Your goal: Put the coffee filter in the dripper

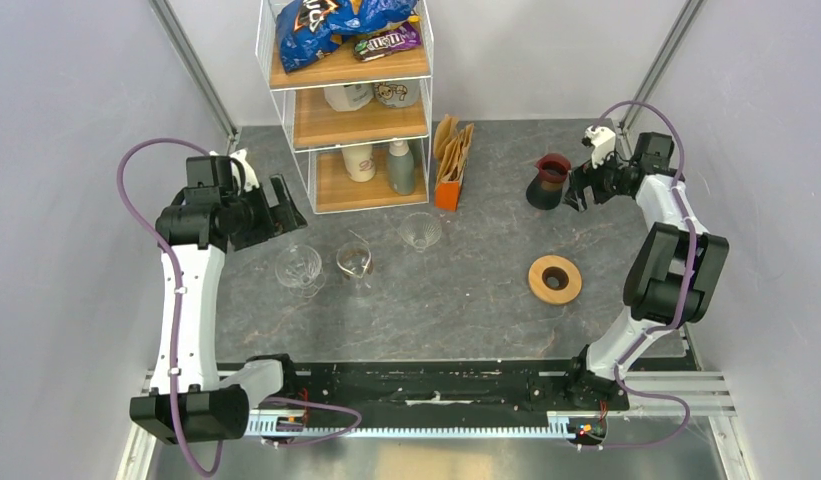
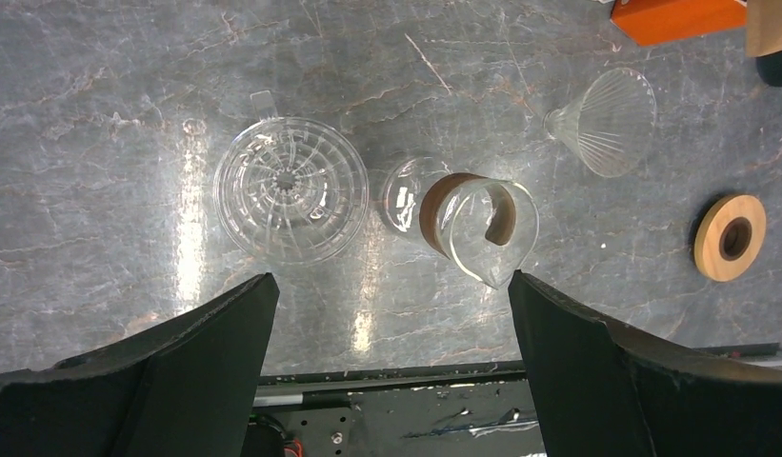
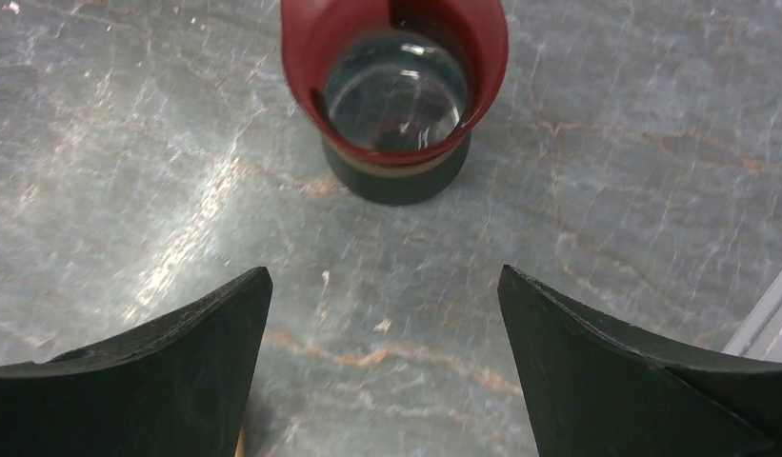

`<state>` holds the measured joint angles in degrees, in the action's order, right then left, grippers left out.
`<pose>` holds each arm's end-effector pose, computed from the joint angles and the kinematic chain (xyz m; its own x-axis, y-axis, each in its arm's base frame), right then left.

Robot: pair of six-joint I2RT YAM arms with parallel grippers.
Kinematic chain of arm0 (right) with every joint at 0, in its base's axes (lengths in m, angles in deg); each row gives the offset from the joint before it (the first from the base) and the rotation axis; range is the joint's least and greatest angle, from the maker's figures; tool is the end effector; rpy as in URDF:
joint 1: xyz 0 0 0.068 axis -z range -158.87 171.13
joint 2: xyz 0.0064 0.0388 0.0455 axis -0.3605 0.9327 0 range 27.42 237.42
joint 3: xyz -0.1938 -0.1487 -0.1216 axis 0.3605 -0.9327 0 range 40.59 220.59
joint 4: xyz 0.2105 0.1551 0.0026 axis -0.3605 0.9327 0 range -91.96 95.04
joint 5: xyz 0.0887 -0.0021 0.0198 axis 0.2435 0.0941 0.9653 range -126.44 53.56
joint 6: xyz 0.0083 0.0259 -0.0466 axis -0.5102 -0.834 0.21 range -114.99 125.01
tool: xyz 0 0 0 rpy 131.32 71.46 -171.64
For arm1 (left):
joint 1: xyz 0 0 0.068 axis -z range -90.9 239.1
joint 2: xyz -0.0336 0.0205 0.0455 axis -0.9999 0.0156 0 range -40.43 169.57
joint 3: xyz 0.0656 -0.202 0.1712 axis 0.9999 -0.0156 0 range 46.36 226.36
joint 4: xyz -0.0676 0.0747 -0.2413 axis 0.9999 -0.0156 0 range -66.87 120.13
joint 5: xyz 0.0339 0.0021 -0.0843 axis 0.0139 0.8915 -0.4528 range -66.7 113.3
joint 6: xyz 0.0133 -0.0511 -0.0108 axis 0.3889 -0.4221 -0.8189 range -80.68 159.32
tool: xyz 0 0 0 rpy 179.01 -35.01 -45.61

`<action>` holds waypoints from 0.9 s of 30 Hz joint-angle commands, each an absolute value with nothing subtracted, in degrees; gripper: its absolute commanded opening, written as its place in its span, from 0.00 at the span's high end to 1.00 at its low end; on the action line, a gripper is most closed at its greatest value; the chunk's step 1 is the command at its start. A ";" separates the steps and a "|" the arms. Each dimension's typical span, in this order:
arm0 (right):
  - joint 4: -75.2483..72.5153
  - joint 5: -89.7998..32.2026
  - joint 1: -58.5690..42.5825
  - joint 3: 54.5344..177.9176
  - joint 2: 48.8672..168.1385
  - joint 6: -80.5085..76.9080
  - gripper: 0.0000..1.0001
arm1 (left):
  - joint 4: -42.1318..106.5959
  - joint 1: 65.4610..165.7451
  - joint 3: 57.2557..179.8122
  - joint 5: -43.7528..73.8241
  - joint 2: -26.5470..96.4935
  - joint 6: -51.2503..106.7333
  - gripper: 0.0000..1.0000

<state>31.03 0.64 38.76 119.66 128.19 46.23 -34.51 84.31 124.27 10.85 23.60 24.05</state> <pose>0.3670 -0.0942 0.2545 -0.5253 -0.3846 -0.7590 -0.5806 0.8141 -0.0107 0.1966 0.0088 0.3837 -0.7589 -0.3218 -0.5662 -0.1510 0.9327 -0.3277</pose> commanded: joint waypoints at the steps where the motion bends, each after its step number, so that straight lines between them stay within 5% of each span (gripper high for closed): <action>1: 9.78 9.04 39.12 115.61 130.16 43.03 0.03 | -35.20 84.01 126.83 8.27 24.47 28.87 0.00; 7: -3.48 11.59 38.81 112.08 133.55 38.13 0.03 | -36.29 84.01 129.54 9.88 26.32 30.59 0.00; 27: -11.98 13.57 35.20 114.52 142.43 36.25 0.03 | -37.37 84.02 130.39 12.41 29.26 31.63 0.00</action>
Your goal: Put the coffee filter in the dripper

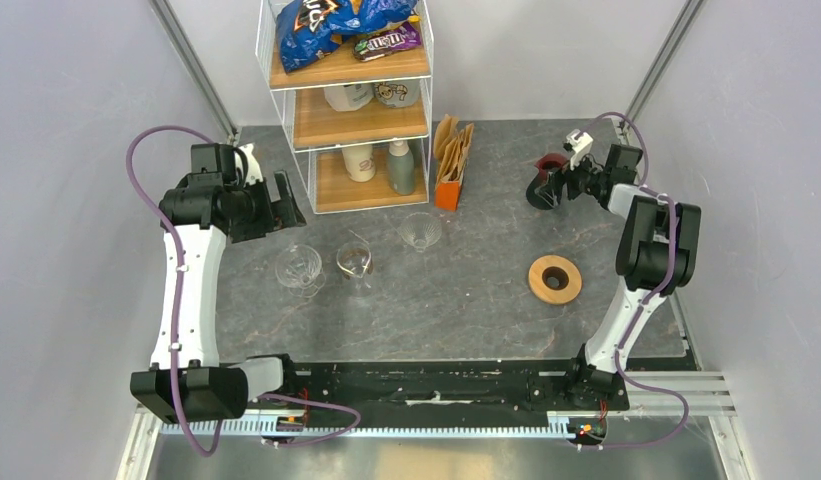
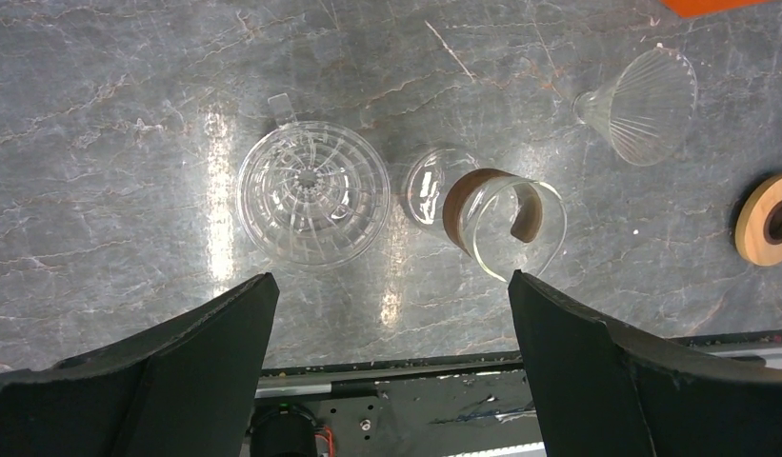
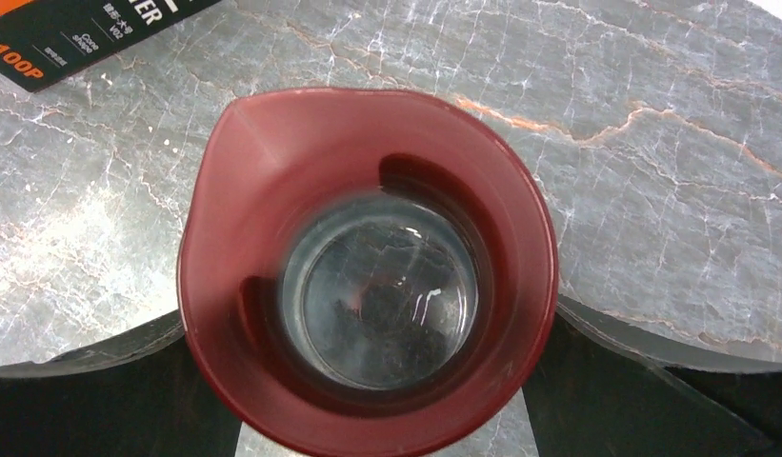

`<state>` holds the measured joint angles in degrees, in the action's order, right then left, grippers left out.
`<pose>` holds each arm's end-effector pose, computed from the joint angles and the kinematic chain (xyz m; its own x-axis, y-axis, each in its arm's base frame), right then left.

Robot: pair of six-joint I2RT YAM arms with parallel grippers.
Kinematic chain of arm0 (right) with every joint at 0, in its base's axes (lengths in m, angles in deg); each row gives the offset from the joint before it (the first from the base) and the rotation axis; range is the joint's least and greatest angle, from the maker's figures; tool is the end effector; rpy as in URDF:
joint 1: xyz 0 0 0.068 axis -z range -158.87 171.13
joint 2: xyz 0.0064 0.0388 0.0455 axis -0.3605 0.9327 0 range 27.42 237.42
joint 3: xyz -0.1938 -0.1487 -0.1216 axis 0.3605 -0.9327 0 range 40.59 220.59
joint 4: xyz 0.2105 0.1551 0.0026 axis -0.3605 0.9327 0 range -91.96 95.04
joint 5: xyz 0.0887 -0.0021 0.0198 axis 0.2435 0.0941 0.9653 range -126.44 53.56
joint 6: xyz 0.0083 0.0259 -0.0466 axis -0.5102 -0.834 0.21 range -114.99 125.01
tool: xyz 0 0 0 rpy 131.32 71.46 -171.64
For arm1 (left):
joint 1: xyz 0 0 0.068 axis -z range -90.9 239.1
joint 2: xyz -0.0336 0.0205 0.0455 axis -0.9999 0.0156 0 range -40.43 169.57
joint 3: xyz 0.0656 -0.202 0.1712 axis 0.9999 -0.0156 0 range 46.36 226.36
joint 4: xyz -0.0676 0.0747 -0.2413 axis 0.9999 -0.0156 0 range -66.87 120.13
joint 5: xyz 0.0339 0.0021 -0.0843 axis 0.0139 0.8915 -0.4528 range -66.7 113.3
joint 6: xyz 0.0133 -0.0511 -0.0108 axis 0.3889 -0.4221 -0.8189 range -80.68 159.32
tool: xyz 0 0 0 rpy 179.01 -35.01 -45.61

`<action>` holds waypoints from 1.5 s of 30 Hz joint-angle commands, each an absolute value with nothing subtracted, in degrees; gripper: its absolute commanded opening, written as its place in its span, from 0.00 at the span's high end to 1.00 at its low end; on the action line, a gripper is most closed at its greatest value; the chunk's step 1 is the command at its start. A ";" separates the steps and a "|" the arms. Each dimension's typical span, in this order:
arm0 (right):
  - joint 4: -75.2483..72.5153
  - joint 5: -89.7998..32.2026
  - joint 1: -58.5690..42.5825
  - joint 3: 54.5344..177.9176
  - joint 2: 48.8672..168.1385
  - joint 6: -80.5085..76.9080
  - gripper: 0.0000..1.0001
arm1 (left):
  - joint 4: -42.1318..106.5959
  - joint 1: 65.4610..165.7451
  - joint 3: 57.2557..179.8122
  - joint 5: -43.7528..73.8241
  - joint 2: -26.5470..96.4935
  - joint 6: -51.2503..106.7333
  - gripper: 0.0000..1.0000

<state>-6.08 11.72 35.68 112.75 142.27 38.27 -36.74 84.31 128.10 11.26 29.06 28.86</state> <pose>0.4210 -0.0819 0.1701 -0.2873 -0.3033 -0.9085 -0.6624 0.7481 -0.0403 0.2171 0.0108 0.3827 -0.8060 -0.2458 -0.5384 -0.1096 0.9559 -0.2723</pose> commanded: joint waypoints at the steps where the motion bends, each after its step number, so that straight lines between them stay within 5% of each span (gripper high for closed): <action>1: -12.47 13.65 35.01 114.43 142.46 35.94 0.03 | -37.46 84.01 130.39 12.58 29.37 31.67 0.00; 8: -18.28 12.35 33.82 114.09 143.28 32.29 0.05 | -38.03 84.01 130.70 13.24 29.39 32.07 0.00; 16: -17.95 12.62 33.80 113.36 141.60 31.81 0.19 | -38.43 84.01 130.24 14.24 28.74 32.18 0.00; 21: -16.56 15.15 33.45 110.75 136.24 30.83 0.29 | -38.35 84.01 129.98 13.98 28.74 32.20 0.00; 27: -10.95 19.67 30.37 106.39 125.21 30.37 0.29 | -37.84 84.01 129.17 13.65 28.80 33.02 0.00; 37: 9.98 23.80 11.95 93.37 101.32 41.96 0.27 | -37.38 84.05 130.64 11.45 28.93 30.98 0.00; 45: 5.61 15.88 -7.71 82.04 93.72 43.68 0.26 | -36.93 84.01 129.40 9.92 26.13 28.95 0.00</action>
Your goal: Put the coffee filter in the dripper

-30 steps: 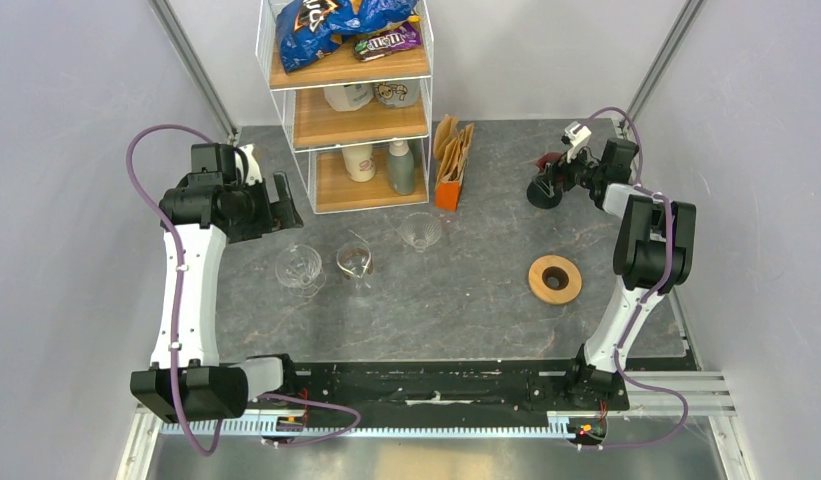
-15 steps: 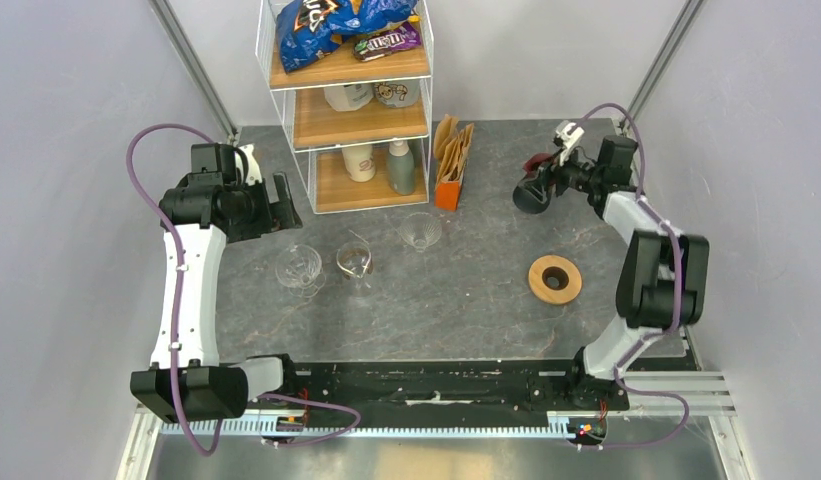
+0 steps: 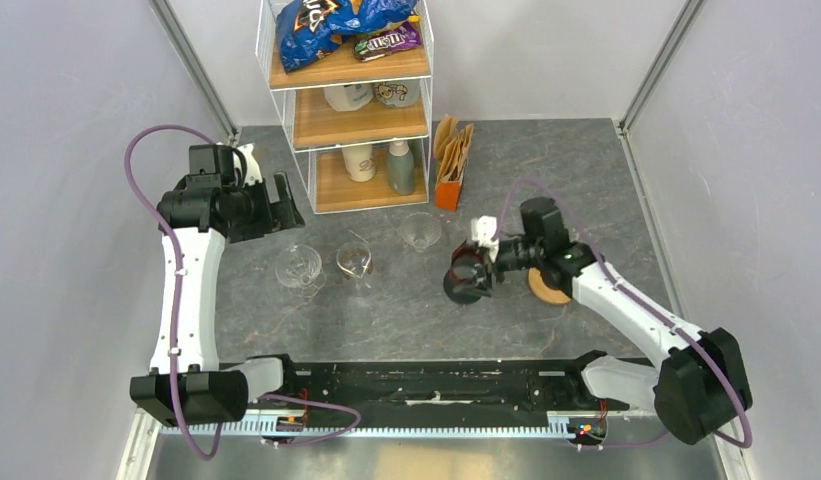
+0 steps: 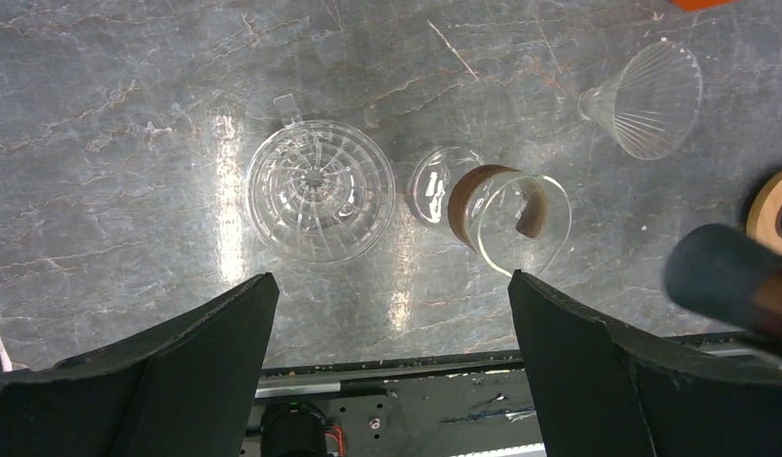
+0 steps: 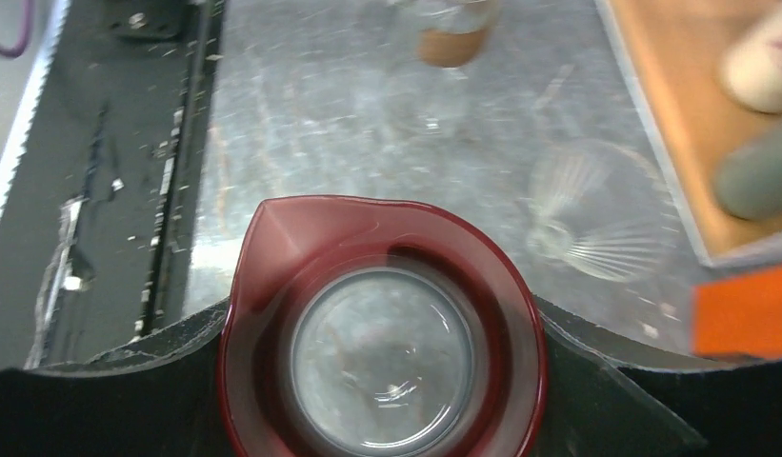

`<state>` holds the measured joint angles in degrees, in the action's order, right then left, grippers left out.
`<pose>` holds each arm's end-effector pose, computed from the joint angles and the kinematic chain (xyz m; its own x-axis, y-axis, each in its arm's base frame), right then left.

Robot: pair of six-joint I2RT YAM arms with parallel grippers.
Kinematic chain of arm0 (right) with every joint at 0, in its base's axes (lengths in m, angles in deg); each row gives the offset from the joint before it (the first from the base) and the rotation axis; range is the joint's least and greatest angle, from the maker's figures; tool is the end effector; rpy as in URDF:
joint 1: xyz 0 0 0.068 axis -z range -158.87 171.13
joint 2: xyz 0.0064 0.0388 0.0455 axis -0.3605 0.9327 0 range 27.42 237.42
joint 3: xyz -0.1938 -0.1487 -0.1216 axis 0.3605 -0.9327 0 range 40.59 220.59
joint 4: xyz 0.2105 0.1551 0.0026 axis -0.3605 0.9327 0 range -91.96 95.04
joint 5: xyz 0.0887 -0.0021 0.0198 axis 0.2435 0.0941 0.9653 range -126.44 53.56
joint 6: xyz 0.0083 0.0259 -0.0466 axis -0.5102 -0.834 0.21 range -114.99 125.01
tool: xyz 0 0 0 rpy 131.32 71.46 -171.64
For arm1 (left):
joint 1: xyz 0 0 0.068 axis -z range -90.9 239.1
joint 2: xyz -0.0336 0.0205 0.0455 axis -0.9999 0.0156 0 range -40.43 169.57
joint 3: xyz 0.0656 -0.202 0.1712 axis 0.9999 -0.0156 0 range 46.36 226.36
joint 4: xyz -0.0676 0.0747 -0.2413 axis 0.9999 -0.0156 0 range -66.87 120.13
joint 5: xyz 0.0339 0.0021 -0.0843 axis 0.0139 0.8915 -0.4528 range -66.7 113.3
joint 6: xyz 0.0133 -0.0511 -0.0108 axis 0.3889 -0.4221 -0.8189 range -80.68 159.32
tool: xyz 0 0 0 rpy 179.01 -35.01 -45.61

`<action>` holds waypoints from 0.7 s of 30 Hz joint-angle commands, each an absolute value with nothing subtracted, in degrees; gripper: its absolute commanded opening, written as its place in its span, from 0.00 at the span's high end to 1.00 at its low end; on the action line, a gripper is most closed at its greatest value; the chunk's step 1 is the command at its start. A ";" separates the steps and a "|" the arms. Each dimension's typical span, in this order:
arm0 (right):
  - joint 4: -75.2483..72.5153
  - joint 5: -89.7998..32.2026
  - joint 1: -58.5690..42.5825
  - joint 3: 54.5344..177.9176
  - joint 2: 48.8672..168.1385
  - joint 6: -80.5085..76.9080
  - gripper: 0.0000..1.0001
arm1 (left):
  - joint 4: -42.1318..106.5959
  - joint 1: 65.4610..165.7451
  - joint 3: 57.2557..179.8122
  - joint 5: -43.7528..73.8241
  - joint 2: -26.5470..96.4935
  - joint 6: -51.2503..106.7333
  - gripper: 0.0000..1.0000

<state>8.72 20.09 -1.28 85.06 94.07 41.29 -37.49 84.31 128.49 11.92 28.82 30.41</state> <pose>0.2138 0.1202 0.2682 0.1033 -0.3103 -0.9450 -0.9885 0.0731 -0.1321 0.2146 0.0110 0.3846 -0.8088 -0.2203 -0.5453 -0.0949 0.9640 -0.2486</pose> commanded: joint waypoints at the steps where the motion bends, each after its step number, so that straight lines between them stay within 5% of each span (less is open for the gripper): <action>1: 3.26 14.06 -9.47 81.41 94.83 43.04 0.25 | -36.93 84.01 129.10 9.95 25.78 28.97 0.00; 12: -18.42 5.75 -16.59 79.90 110.21 38.85 0.26 | -37.00 84.00 127.97 11.36 23.16 29.86 0.00; 18: -23.49 5.75 -16.85 76.68 112.53 39.87 0.18 | -37.11 84.03 128.04 12.75 22.84 31.02 0.00; 21: -23.92 6.14 -17.01 76.24 112.34 39.37 0.06 | -37.11 84.03 127.76 12.38 22.69 31.23 0.00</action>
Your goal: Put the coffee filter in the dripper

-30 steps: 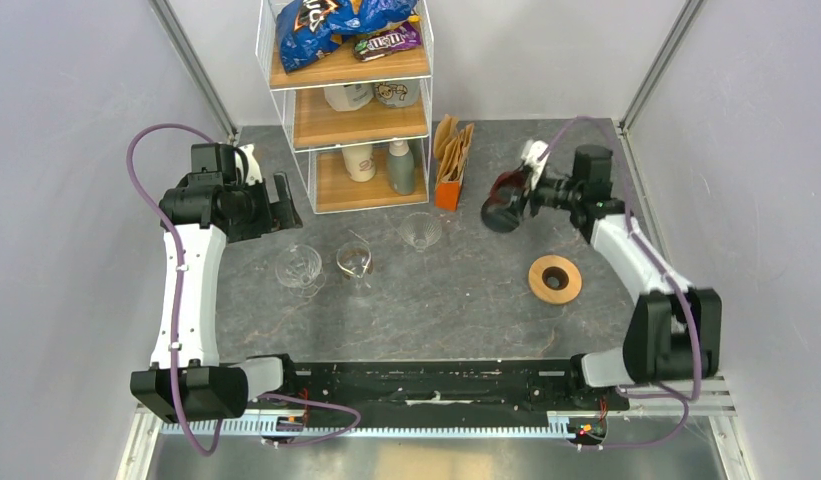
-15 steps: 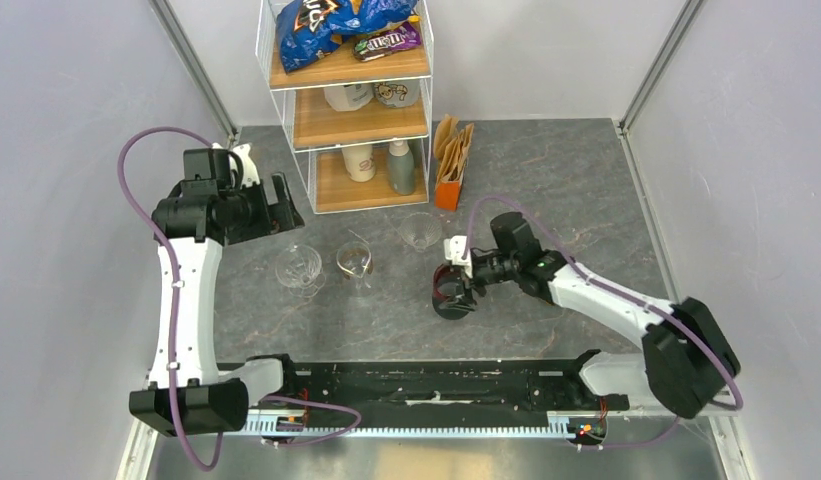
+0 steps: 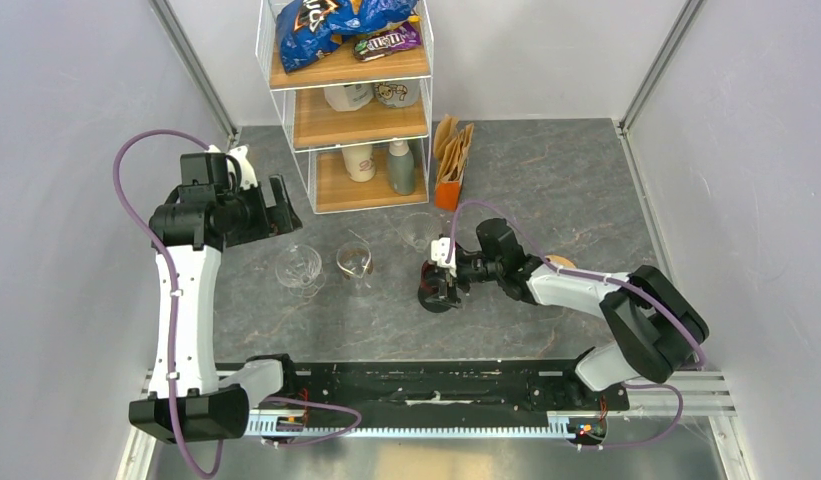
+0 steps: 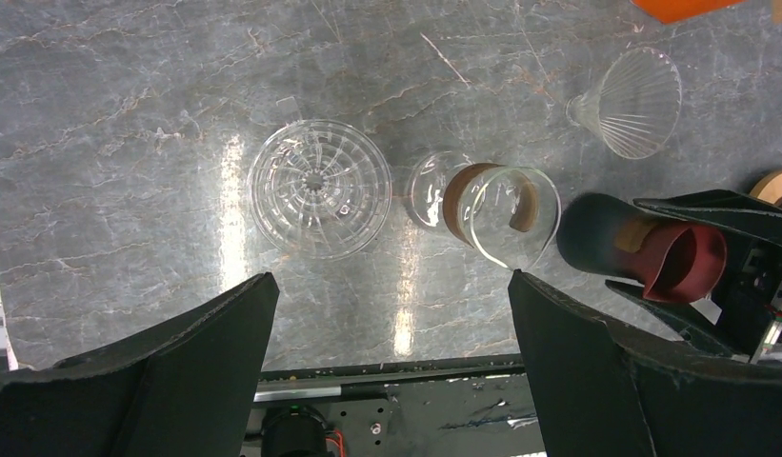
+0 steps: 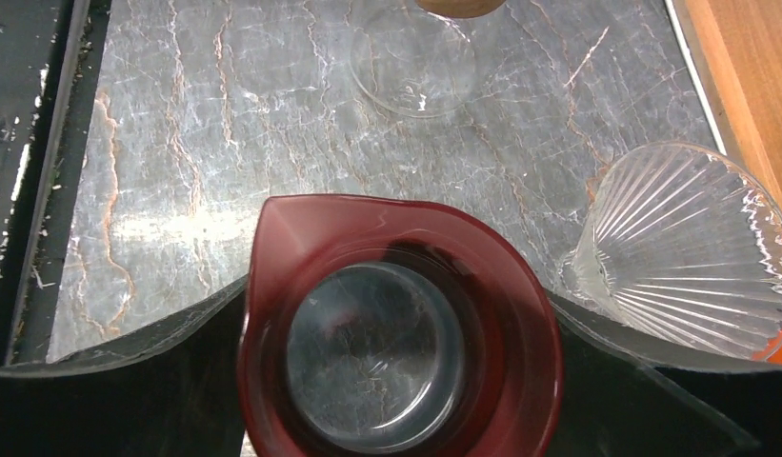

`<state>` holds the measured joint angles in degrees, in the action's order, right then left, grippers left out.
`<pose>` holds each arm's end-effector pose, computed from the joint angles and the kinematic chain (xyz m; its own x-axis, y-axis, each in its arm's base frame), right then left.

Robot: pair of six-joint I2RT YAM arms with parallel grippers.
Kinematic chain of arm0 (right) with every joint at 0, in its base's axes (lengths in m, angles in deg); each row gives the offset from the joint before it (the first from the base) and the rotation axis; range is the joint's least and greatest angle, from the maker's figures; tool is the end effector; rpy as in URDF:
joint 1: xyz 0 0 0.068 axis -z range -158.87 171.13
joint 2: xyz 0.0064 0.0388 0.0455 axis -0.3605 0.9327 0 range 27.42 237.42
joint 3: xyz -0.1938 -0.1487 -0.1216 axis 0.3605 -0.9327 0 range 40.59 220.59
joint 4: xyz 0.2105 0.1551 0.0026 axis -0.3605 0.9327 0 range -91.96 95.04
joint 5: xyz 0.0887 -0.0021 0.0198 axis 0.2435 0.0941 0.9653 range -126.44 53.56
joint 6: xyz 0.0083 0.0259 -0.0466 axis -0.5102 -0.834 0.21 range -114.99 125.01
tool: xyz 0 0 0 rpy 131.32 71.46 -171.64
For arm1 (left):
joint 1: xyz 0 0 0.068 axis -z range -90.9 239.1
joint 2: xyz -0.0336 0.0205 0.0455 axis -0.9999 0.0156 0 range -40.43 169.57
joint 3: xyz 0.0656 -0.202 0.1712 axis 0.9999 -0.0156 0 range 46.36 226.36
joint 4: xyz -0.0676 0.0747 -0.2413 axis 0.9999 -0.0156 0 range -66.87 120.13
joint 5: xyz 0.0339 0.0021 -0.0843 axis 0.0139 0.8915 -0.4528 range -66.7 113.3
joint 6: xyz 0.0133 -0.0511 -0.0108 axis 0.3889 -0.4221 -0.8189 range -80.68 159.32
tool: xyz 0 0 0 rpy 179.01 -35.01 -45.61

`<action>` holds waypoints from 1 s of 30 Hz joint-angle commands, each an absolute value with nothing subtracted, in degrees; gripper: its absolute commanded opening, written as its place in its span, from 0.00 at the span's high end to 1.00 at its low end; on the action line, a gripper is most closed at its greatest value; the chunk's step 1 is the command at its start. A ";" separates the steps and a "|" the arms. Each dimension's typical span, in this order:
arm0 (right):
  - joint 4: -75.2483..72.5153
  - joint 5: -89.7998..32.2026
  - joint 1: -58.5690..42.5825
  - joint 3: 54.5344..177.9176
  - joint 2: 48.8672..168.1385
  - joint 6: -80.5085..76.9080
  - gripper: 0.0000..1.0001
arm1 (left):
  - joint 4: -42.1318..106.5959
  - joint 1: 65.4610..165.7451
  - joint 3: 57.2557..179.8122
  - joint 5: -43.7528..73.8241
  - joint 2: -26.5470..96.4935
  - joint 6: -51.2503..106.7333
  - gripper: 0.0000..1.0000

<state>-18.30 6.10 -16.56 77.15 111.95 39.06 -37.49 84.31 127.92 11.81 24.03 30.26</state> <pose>0.2138 0.1955 0.1819 0.1634 -0.3950 -0.9040 -0.9831 0.0118 -0.1829 0.1919 0.0090 0.3971 -0.7666 -0.2192 -0.6036 -0.0775 0.9646 -0.2519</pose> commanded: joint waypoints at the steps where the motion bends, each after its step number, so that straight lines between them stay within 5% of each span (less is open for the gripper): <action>1: -23.74 6.34 -17.06 76.19 111.80 38.80 0.03 | -37.11 84.07 127.69 12.15 22.59 31.40 0.00; 19: 7.86 -0.37 -15.98 92.60 89.27 25.22 0.03 | -35.09 84.05 129.05 7.05 23.25 33.96 0.00; 23: 30.60 4.42 0.04 108.31 93.92 19.42 0.03 | -35.62 84.05 130.31 1.13 23.18 41.42 0.00; 28: 66.94 6.93 23.71 122.67 100.81 39.47 0.07 | -35.09 84.09 131.12 -2.68 21.86 48.18 0.00; 30: 77.81 2.54 30.24 124.89 104.83 46.98 0.16 | -34.73 84.10 131.49 -4.70 21.57 48.84 0.00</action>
